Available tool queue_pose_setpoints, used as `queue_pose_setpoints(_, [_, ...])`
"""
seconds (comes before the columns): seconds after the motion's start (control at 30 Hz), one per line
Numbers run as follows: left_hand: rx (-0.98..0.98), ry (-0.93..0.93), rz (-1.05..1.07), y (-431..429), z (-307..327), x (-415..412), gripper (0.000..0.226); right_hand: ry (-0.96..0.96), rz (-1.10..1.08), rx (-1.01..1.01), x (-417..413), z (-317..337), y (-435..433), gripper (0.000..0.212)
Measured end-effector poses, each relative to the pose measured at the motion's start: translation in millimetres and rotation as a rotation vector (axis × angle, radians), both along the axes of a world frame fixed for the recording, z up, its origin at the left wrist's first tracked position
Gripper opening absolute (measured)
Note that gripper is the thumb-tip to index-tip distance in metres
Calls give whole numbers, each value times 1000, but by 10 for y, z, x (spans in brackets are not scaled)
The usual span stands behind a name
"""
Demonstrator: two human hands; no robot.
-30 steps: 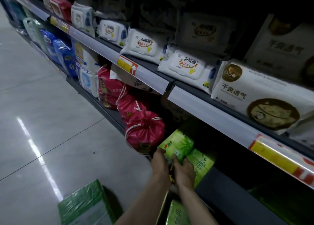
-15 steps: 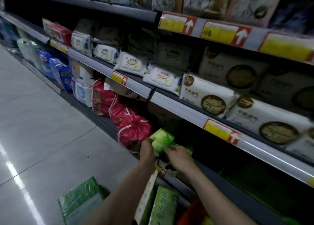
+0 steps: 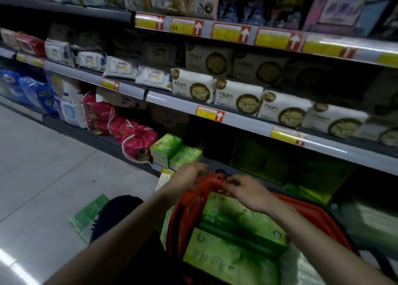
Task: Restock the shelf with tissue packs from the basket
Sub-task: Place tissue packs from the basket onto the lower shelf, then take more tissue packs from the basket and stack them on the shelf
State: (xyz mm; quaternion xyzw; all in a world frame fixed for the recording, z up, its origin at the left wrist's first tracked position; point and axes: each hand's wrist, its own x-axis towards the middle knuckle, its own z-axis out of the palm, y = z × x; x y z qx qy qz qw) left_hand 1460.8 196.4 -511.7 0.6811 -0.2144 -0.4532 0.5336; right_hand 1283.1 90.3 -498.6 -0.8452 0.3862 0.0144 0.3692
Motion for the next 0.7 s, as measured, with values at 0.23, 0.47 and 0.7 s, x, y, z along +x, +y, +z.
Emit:
queue_pose_setpoints(0.23, [141, -468, -238, 95, -501, -507, 31, 84, -188, 51, -1202, -651, 241, 42])
queue_pose_setpoints(0.47, [148, -656, -363, 40, -689, -607, 27, 48, -208, 20, -1424, -642, 121, 41])
queue_pose_setpoints(0.7, [142, -774, -797, -88, -756, -1058, 52, 278, -144, -65, -1725, -567, -122, 67])
